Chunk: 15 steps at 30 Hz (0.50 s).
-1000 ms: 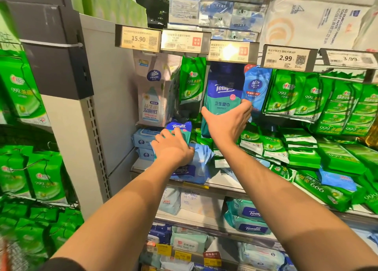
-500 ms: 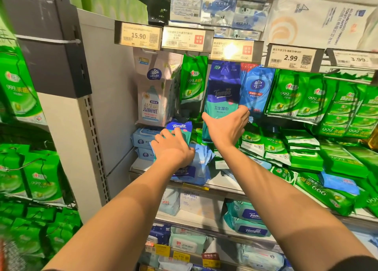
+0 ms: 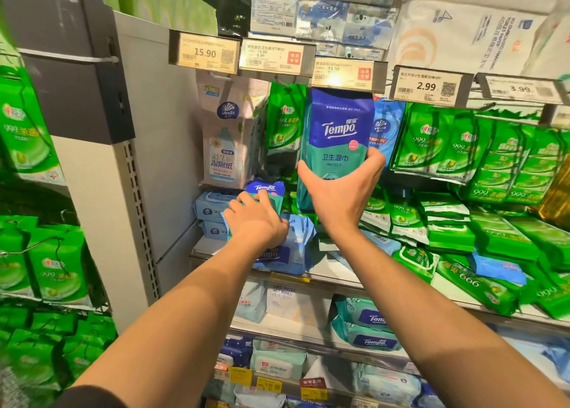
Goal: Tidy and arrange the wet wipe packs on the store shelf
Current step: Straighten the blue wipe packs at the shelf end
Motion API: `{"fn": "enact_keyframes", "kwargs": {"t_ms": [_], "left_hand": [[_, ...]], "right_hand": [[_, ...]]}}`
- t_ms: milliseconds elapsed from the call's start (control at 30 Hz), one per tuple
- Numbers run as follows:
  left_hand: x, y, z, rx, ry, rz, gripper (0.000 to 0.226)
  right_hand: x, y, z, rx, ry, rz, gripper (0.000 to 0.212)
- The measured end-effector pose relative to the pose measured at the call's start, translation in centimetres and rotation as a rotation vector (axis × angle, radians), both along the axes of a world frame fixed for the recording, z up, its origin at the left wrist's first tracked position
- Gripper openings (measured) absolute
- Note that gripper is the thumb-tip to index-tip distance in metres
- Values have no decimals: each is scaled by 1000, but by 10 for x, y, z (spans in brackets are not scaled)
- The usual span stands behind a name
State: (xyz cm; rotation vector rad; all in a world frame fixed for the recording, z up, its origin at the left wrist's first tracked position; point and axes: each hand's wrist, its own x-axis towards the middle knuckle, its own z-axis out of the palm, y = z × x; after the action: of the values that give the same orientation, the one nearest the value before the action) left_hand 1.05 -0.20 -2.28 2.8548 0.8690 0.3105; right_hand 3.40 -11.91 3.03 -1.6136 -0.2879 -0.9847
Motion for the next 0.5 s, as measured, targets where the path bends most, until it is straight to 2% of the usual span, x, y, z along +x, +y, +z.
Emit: {"fn": "enact_keyframes", "kwargs": {"t_ms": [133, 333, 500], "left_hand": [[-1, 0, 1, -5, 0, -4, 74], [-2, 0, 1, -2, 4, -10, 75], [0, 2, -1, -8, -19, -16, 72]], "right_hand": [[-1, -3, 11, -8, -3, -10, 87], [12, -4, 17, -129, 100, -61, 84], [20, 1, 13, -129, 182, -57, 83]]}}
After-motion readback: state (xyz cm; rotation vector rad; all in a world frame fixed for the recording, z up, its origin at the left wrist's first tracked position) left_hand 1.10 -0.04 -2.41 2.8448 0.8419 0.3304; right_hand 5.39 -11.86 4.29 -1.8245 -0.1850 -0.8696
